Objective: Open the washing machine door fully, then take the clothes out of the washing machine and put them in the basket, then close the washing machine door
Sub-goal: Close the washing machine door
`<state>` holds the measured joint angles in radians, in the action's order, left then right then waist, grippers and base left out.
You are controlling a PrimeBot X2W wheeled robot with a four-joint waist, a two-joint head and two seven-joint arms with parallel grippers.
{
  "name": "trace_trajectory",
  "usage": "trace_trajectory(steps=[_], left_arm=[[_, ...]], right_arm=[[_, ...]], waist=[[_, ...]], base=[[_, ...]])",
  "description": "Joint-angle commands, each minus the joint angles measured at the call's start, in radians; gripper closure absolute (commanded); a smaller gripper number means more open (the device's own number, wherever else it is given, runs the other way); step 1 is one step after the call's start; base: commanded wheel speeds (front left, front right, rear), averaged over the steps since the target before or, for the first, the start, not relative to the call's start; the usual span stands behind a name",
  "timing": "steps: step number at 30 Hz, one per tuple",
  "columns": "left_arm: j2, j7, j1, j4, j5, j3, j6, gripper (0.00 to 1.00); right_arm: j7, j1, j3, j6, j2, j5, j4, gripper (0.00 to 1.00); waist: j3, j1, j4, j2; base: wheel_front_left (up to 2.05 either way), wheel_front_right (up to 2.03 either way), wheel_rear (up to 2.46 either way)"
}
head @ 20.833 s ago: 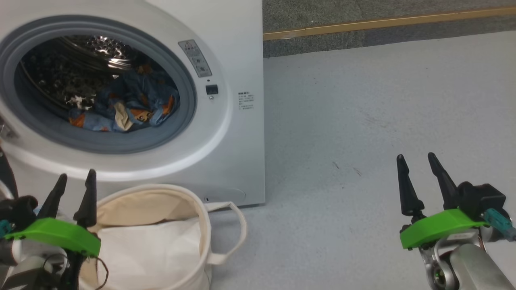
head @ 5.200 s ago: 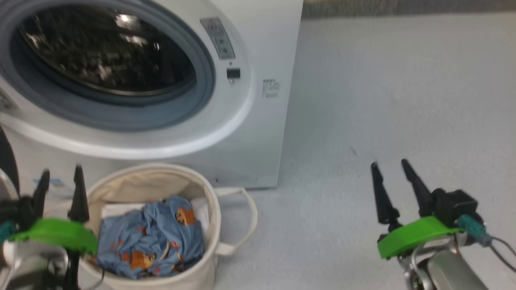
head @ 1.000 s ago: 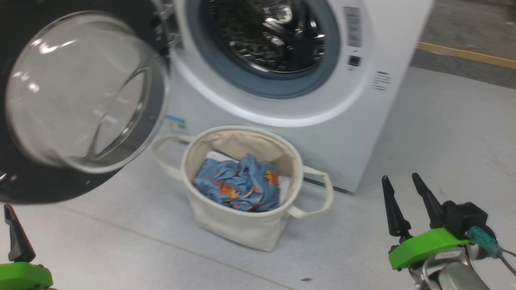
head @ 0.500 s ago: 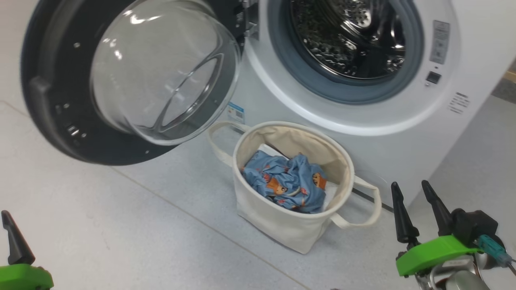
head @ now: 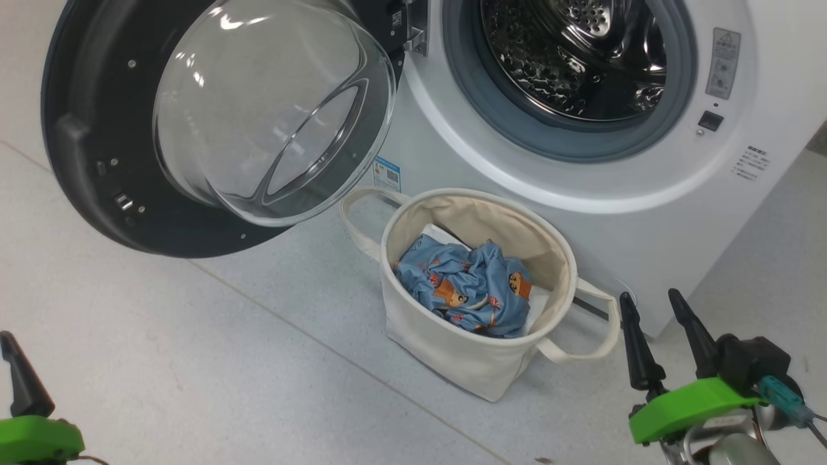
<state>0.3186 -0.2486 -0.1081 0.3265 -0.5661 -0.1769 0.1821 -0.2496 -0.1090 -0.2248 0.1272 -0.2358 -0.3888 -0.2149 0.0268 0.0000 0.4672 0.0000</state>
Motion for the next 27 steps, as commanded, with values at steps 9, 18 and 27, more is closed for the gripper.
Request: trace_trajectory(steps=[9, 18, 27], left_arm=[[0.000, 0.085, -0.156, 0.002, -0.244, -0.134, -0.115, 1.00], [0.052, 0.278, -0.382, 0.181, -0.487, -0.210, -0.196, 1.00], [0.167, 0.527, -0.626, 0.390, -0.713, -0.298, -0.223, 1.00]], right_arm=[[-0.012, -0.066, -0.040, 0.003, -0.056, -0.006, 0.044, 0.00], [-0.012, -0.101, -0.070, 0.003, -0.121, -0.012, 0.051, 0.00], [-0.010, -0.145, -0.097, 0.003, -0.167, -0.016, 0.058, 0.00]], waist=[[0.073, 0.0000, 0.002, 0.0000], [0.165, 0.0000, -0.005, 0.0000], [0.230, 0.0000, -0.056, 0.0000]], base=[[0.00, 0.00, 0.00], [0.00, 0.00, 0.00], [0.00, 0.00, 0.00]])
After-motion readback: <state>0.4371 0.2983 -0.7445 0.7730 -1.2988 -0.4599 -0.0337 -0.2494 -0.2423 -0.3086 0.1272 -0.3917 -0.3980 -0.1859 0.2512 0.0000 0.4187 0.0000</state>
